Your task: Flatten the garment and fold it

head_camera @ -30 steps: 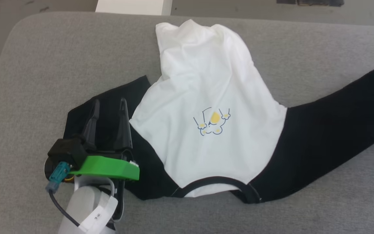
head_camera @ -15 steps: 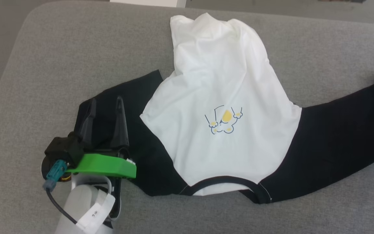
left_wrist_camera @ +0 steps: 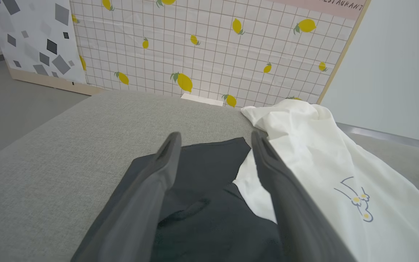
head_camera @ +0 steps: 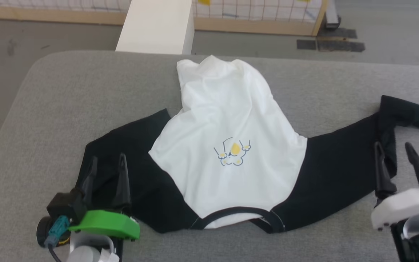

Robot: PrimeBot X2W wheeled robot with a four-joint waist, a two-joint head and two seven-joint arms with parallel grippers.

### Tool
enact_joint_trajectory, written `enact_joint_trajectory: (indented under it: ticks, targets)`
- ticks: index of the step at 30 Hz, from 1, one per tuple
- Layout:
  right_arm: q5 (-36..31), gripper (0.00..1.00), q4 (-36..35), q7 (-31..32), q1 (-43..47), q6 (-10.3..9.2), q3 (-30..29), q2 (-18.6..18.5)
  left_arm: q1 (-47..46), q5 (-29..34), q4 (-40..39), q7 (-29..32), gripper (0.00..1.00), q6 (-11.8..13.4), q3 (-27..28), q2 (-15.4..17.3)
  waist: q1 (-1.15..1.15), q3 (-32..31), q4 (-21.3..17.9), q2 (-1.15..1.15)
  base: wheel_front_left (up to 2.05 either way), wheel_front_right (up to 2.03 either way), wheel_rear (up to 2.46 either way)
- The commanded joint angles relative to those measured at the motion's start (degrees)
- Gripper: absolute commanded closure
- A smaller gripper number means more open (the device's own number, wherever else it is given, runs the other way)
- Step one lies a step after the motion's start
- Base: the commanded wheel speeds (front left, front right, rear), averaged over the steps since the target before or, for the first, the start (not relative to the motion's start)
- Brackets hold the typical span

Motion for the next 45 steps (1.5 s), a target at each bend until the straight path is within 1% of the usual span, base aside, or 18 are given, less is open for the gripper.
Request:
enact_joint_trajectory:
  ticks: [1,4,6,8,13,15,18,20,22,24,28,29,30,31,35,38,42,45]
  targets:
    - [0.4,0.00,-1.8,-1.7,2.1,-0.11,0.9,0.6,1.5,1.0,0.2,0.1,0.00,-0.1,0.1,0.8,0.00,-2.7,-2.4,0.46,0.00,0.00,0.00]
    - [0.9,0.00,-3.2,-2.8,5.0,-0.11,2.4,1.2,3.1,1.1,0.1,2.2,0.00,-0.1,0.1,1.8,0.00,-3.2,-2.8,0.46,0.00,0.00,0.00]
    - [1.1,0.00,-3.4,-2.9,6.2,-0.11,3.1,1.4,4.3,1.0,0.0,4.6,0.00,0.4,0.3,2.3,0.00,-3.3,-3.0,0.46,0.00,0.00,0.00]
    - [1.6,0.00,-3.5,-2.9,6.8,-0.11,3.5,1.4,5.3,1.3,-0.2,7.5,0.00,1.8,0.8,3.0,0.00,-3.3,-3.2,0.46,0.00,0.00,0.00]
    - [3.2,0.00,-3.6,-2.8,6.6,-0.11,4.1,1.5,5.1,1.7,1.0,15.8,0.00,6.2,3.5,4.9,0.00,-2.5,-3.4,0.46,0.00,0.00,0.00]
    - [3.3,0.00,-3.6,-2.6,6.2,-0.11,4.3,1.5,3.6,2.1,2.6,19.3,0.00,7.4,4.2,6.1,0.00,-2.1,-3.4,0.46,0.00,0.00,0.00]
    - [3.7,0.00,-3.7,-2.4,5.6,-0.11,5.1,1.5,0.8,3.0,5.4,24.9,0.00,8.1,4.2,8.4,0.00,-1.2,-3.7,0.46,0.00,0.00,0.00]
    - [3.8,0.00,-3.8,-2.3,5.1,-0.11,5.7,1.5,-1.2,2.9,7.1,28.3,0.00,7.9,4.4,9.9,0.00,-0.5,-4.2,0.46,0.00,0.00,0.00]
    - [3.9,0.00,-3.8,-2.4,4.6,-0.11,6.2,1.5,-2.7,2.6,9.4,32.5,0.00,6.9,4.1,11.6,0.00,0.3,-4.7,0.46,0.00,0.00,0.00]
    - [4.1,0.00,-3.8,-2.5,4.1,-0.11,6.6,1.5,-4.3,1.4,11.2,36.0,0.00,5.6,4.2,12.6,0.00,1.1,-5.1,0.46,0.00,0.00,0.00]
    - [4.3,0.00,-3.9,-2.8,3.2,-0.11,7.3,1.5,-6.8,-2.8,14.2,43.1,0.00,2.0,4.3,13.4,0.00,2.6,-6.1,0.46,0.00,0.00,0.00]
    - [4.4,0.00,-4.0,-2.9,2.9,-0.11,7.4,1.5,-7.4,-4.1,14.7,44.6,0.31,1.0,4.5,13.5,0.00,3.0,-6.4,0.46,0.00,0.00,0.00]
    - [4.5,0.00,-4.1,-2.9,2.6,-0.11,7.5,1.5,-8.0,-5.0,14.9,45.9,0.84,0.0,4.6,14.0,0.00,3.5,-6.6,0.46,0.00,0.00,0.00]
    - [4.6,0.00,-4.1,-3.0,2.4,-0.11,7.5,1.5,-8.5,-5.6,15.0,46.7,1.00,-0.7,4.6,14.5,0.00,3.8,-6.8,0.46,0.00,0.00,0.00]
    - [4.8,0.00,-4.4,-3.2,1.5,-0.11,7.6,1.5,-11.2,-7.5,13.7,47.7,1.00,-2.8,4.9,17.0,0.00,5.3,-7.4,0.46,0.00,0.00,0.00]
    - [4.9,0.00,-4.7,-3.4,0.9,-0.11,7.7,1.5,-14.3,-6.7,11.4,45.2,1.00,-3.5,4.9,20.1,0.00,6.4,-7.7,0.46,0.00,0.00,0.00]
    - [5.0,0.00,-5.1,-3.4,-0.2,-0.11,8.1,1.5,-18.8,-4.0,9.8,40.3,1.00,-3.6,5.2,24.0,0.00,7.9,-8.2,0.46,0.00,0.00,0.00]
    - [5.0,0.00,-5.3,-3.5,-0.9,-0.11,8.5,1.5,-21.2,-2.4,10.7,38.2,1.00,-2.9,5.1,25.2,0.00,8.6,-8.5,0.46,0.00,0.00,0.00]
